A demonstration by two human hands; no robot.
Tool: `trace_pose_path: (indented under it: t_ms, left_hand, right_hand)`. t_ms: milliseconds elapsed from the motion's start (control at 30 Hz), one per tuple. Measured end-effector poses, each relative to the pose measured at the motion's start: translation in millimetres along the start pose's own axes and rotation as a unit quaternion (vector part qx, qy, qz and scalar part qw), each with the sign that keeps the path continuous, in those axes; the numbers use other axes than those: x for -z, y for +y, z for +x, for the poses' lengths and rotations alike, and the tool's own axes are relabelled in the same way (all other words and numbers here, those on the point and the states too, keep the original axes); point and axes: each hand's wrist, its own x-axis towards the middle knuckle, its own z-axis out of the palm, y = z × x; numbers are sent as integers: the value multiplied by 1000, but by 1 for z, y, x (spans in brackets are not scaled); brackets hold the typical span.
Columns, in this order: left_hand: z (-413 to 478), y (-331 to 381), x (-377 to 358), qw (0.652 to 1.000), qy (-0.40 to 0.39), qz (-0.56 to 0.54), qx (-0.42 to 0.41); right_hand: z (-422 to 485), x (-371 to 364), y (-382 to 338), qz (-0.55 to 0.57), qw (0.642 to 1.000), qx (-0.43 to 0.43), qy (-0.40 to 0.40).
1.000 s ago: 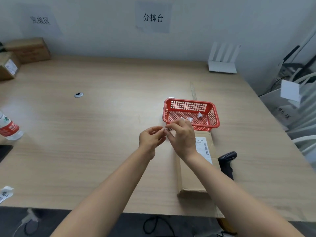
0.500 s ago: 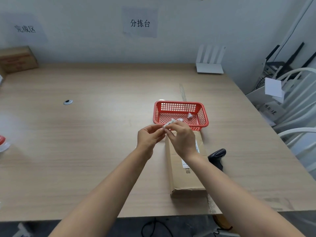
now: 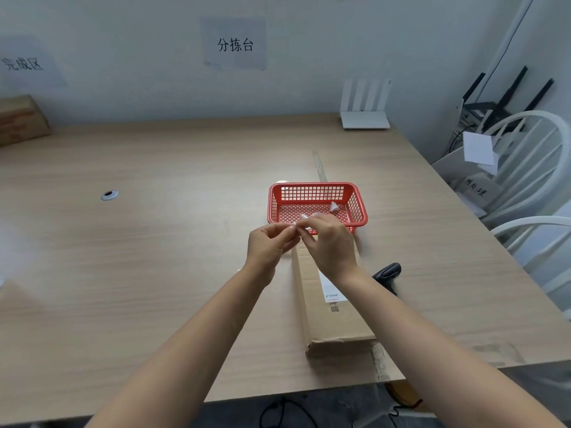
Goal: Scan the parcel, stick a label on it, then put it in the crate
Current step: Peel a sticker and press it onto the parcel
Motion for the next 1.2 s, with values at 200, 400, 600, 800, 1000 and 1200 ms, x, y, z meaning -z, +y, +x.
trace_pose_path:
  t_ms: [200, 400, 600, 800, 1000, 1200]
  left_hand:
    - [-1, 3, -1, 999, -31, -2, 6]
    - [-3, 4, -9, 999, -30, 18, 6]
    - [-4, 6, -15, 998, -32, 45, -2]
    - [-8, 7, -23, 995, -36, 96, -5]
    - [-8, 7, -27, 987, -38, 152, -39]
    - [-9, 4, -30, 993, -63, 95, -18]
  right_hand:
    - [-3, 9, 3, -12, 999, 37, 8]
    - [-4, 15, 7, -28, 998, 56, 8]
    - [-5, 19, 9, -41, 997, 59, 14]
    - [-7, 23, 10, -7, 1000, 17, -3]
    - [-2, 32, 13, 61, 997, -16, -33]
    - [-5, 39, 18, 21, 999, 31, -16]
